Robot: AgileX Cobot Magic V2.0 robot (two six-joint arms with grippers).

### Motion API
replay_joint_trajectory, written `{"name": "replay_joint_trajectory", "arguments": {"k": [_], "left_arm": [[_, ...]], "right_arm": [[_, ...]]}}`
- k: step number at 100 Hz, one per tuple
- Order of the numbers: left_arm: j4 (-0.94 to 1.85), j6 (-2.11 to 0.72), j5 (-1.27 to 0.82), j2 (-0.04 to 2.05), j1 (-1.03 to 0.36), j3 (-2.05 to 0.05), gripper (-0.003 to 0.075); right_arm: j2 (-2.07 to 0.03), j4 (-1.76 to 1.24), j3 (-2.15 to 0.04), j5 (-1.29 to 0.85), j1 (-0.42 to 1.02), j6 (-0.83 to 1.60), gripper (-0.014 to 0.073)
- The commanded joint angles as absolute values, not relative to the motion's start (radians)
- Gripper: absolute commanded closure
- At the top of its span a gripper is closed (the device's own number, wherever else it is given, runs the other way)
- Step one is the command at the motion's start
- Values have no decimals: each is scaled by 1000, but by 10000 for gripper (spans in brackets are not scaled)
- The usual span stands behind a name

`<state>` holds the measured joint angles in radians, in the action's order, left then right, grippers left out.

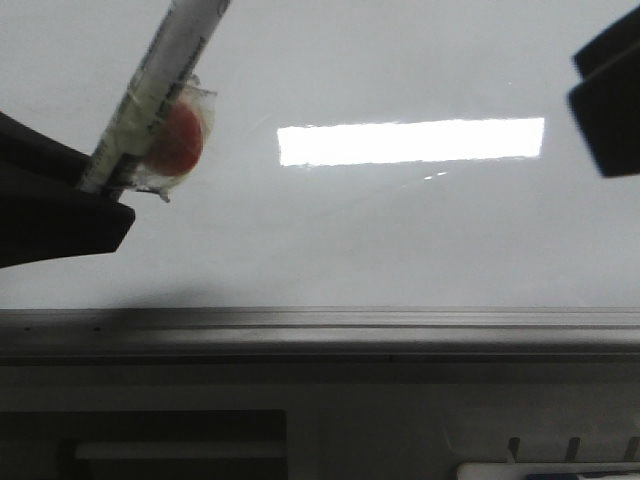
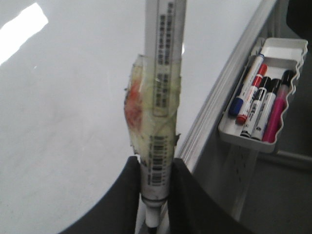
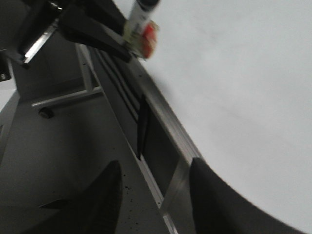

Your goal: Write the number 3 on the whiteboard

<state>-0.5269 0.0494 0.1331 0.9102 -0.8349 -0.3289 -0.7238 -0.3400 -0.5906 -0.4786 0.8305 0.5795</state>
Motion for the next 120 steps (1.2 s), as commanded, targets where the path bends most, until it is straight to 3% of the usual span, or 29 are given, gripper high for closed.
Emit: {"name": "replay_joint_trajectory", "arguments": {"k": [1, 26, 87, 94, 110, 120], "left_arm": [[-645, 51, 199, 901, -839, -356, 741], [-764, 51, 209, 901, -839, -356, 741], [-773, 51, 210, 901, -839, -356, 741], [-773, 51, 210, 901, -839, -356, 741], [-773, 51, 210, 901, -839, -356, 741], [-773, 51, 210, 901, -839, -356, 740]], "right_arm": [[-802, -318, -657, -376, 899, 590, 295], [-973, -298, -728, -214, 989, 590, 295], [-1167, -298, -895, -311, 1029, 590, 307], [-1167, -298, -895, -311, 1029, 590, 363], [-1167, -298, -895, -315, 1029, 590, 662], [-1167, -298, -895, -318, 1029, 588, 655]]}}
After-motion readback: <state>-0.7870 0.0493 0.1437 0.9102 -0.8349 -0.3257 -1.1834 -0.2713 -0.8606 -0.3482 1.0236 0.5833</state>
